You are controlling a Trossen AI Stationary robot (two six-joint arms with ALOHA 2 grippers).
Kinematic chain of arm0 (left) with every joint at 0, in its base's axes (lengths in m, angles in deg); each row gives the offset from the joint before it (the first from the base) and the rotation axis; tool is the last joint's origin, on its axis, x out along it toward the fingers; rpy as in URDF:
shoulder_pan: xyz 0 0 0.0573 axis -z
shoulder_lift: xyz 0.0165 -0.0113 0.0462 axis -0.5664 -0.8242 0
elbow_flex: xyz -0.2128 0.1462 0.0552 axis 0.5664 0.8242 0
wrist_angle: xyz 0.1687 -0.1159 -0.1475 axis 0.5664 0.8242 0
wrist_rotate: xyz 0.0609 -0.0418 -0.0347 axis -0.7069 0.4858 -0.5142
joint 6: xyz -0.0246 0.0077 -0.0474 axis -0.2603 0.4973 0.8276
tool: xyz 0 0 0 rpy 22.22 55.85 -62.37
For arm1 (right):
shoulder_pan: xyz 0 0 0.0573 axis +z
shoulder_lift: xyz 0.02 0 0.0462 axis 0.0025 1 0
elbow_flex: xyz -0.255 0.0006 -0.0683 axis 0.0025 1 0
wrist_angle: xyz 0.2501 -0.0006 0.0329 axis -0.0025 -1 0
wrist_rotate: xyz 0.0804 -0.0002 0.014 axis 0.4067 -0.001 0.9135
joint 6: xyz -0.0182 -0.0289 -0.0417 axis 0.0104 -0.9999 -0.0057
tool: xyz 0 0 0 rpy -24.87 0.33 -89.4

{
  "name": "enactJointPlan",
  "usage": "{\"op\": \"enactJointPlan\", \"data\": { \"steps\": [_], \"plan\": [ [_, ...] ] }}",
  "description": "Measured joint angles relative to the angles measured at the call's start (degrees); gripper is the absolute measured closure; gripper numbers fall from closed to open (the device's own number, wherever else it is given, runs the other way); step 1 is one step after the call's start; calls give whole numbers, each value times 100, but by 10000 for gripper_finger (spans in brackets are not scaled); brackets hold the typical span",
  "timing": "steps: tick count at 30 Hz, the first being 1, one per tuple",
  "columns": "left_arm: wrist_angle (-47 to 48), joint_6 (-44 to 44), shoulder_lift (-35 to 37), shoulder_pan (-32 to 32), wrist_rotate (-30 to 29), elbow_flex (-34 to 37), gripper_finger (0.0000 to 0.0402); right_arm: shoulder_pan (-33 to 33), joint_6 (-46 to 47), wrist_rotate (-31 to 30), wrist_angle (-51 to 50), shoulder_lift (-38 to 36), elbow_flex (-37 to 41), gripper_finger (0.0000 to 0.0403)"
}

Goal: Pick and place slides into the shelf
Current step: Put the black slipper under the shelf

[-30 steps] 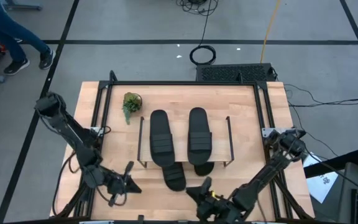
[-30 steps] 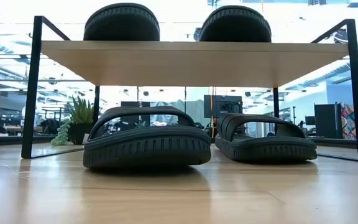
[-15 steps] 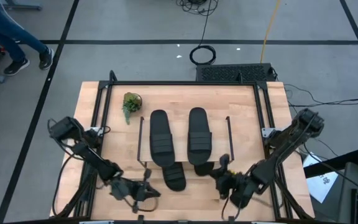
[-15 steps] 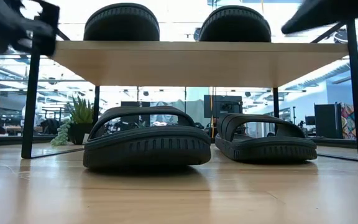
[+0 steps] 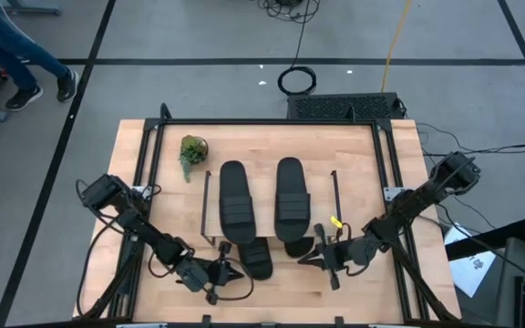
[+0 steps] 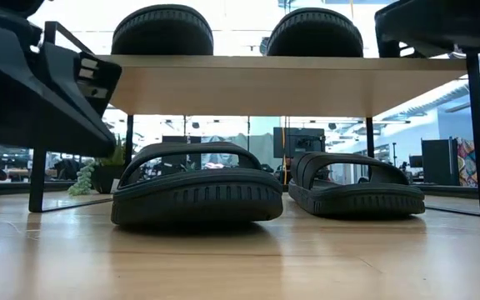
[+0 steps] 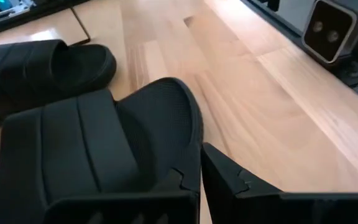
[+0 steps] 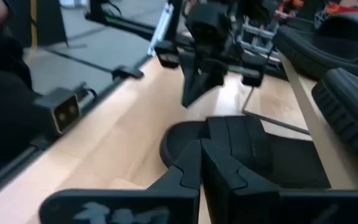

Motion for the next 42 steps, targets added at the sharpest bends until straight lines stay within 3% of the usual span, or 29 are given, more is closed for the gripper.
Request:
{"op": "enactJointPlan", "data": {
  "steps": [9, 13, 16, 21, 24, 29, 34, 37, 42],
  "plan": [
    [-8, -512, 2, 202, -80, 0, 393, 220, -342, -333, -574, 22, -462, 403],
    [-31, -783, 2, 381, -295, 0, 399, 488, -492, -721, -1529, -4, -987, 403],
    [-65, -865, 2, 450, -422, 0, 398, 756, -578, -1332, -2492, -20, -1618, 403],
    [-83, -763, 2, 523, -637, 0, 393, 1367, 1056, -2473, -5280, -6, -2749, 403],
    [-92, -706, 2, 523, -650, 0, 398, 1615, 2052, -2503, -5911, 86, -2841, 403],
    [-125, -661, 2, 519, -654, 0, 395, 1770, 2823, -1973, -5665, 607, -2708, 403],
    [-153, -671, 4, 513, -893, 0, 391, 1766, 2024, -1905, -4341, 1663, -2715, 403],
    [-137, -735, 4, 512, -1130, 0, 398, 1635, 1586, -2232, -3879, 2256, -2845, 403],
    [-122, -620, 4, 512, -1255, 0, 395, 1390, 1417, -3531, -3997, 2849, -3188, 403]
  ]
}}
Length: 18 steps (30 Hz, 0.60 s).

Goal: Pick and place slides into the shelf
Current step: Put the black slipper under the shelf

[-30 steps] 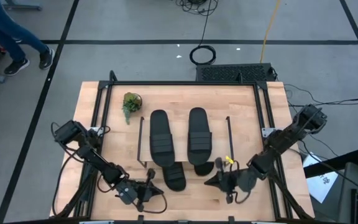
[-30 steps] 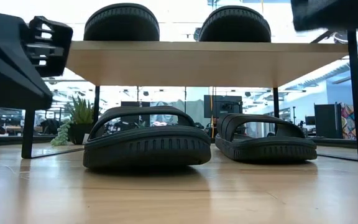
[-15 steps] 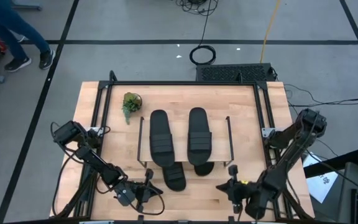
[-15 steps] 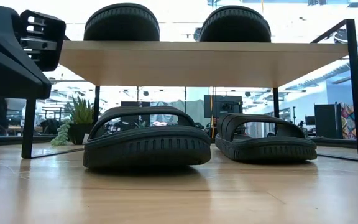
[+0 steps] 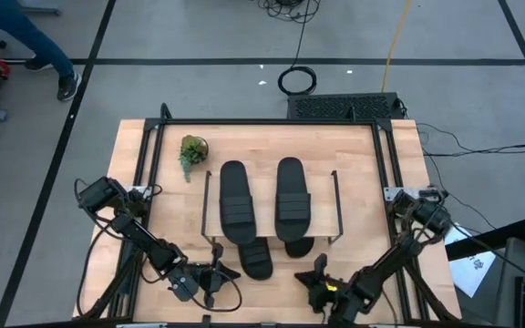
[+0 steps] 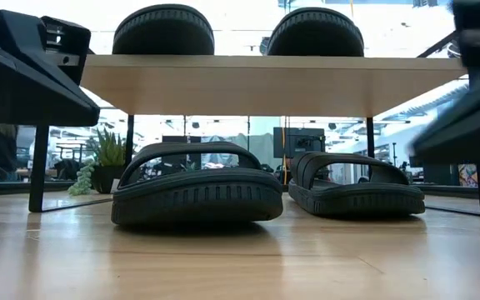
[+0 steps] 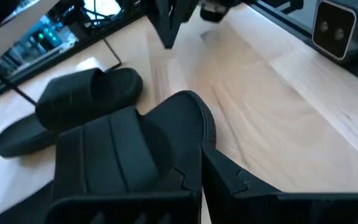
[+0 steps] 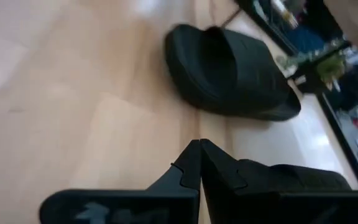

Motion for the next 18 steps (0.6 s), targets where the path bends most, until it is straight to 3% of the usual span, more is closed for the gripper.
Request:
{"op": "enactJointPlan", "data": {
  "steps": [9, 12, 18],
  "plan": [
    [494, 1480, 2, -4, 32, 2, 400, -739, -476, 876, 909, 79, -116, 403],
    [729, 1873, 2, -4, -114, 2, 397, -911, -649, 1444, 1108, 77, -123, 403],
    [905, 1985, 2, 27, -140, 2, 400, -1014, -566, 1515, 1144, 271, -118, 403]
  ]
}}
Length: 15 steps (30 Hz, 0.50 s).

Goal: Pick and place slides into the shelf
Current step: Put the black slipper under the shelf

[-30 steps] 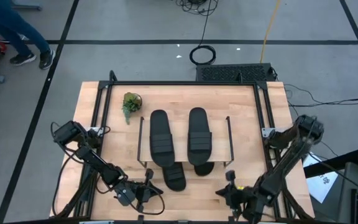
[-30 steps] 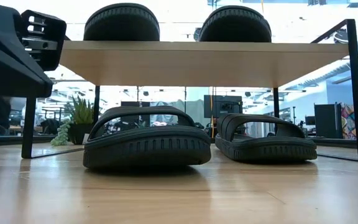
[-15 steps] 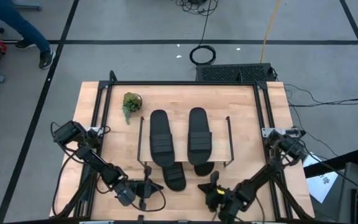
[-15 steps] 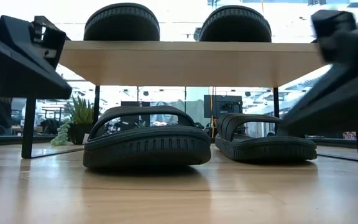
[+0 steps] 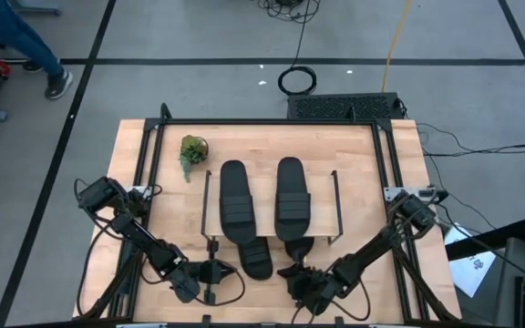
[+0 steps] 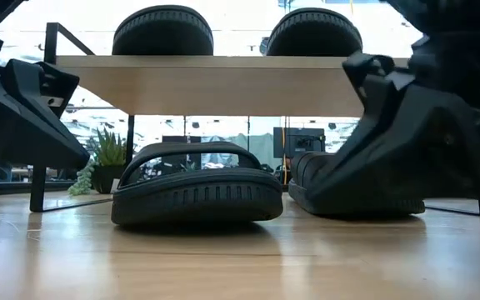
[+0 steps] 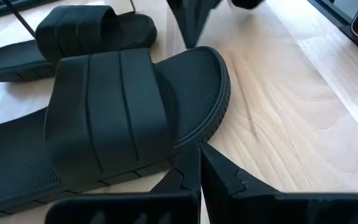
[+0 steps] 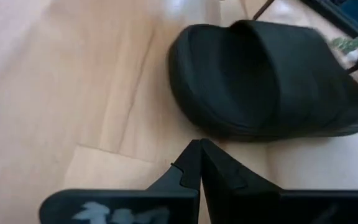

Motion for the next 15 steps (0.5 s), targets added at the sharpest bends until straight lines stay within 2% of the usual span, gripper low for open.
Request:
{"op": "enactJointPlan", "data": {
  "steps": [3, 7, 10, 15],
  "plan": [
    [2, -19, 0, 23, -91, 0, 399, -24, 33, -29, 424, 219, -9, 403],
    [11, -33, 0, 63, -107, 0, 401, -21, 36, -661, 720, 397, -19, 403],
    [8, -120, 0, 144, -110, 2, 399, -11, -28, -911, 686, 381, -17, 403],
    [-2, -193, 0, 242, -112, 2, 399, -35, -11, -902, 662, 373, -11, 403]
  ]
}}
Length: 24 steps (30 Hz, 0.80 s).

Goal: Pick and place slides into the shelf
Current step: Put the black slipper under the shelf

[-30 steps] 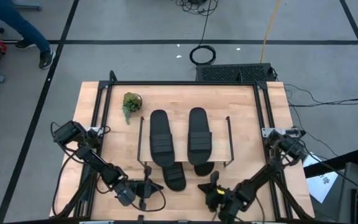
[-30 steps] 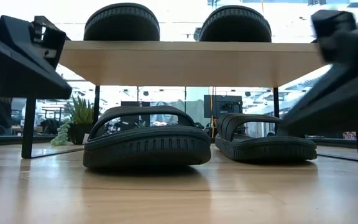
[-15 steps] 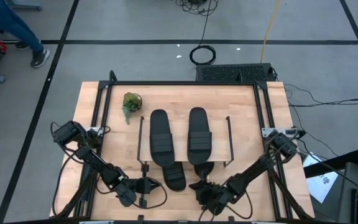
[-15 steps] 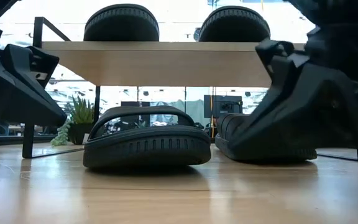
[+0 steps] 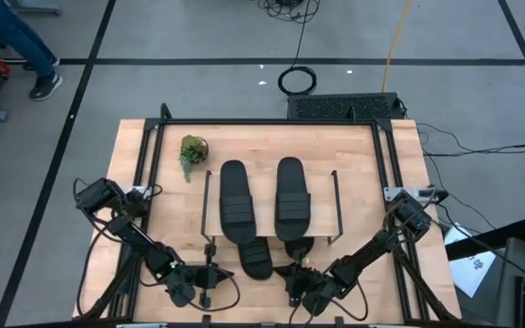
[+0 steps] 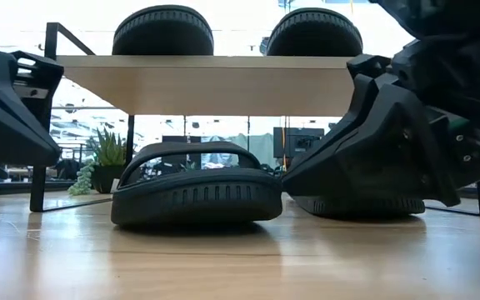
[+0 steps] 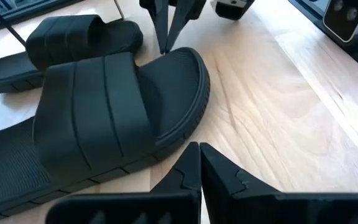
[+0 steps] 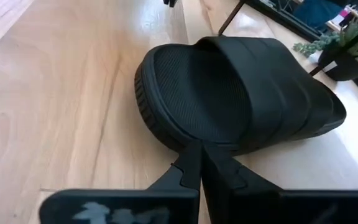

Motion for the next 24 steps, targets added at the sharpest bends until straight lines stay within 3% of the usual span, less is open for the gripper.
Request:
{"op": "enactJointPlan", "data": {
  "steps": [14, 22, 24],
  "plan": [
    [-6, 7, 0, -4, 2, 0, 401, -334, -23, 1070, 231, 13, 11, 403],
    [-7, -40, 0, -4, 2, 0, 393, -347, -172, 1111, 374, 15, 15, 403],
    [-14, -107, 0, -4, 4, 0, 396, -376, -232, 1433, 458, 17, 15, 403]
  ]
}}
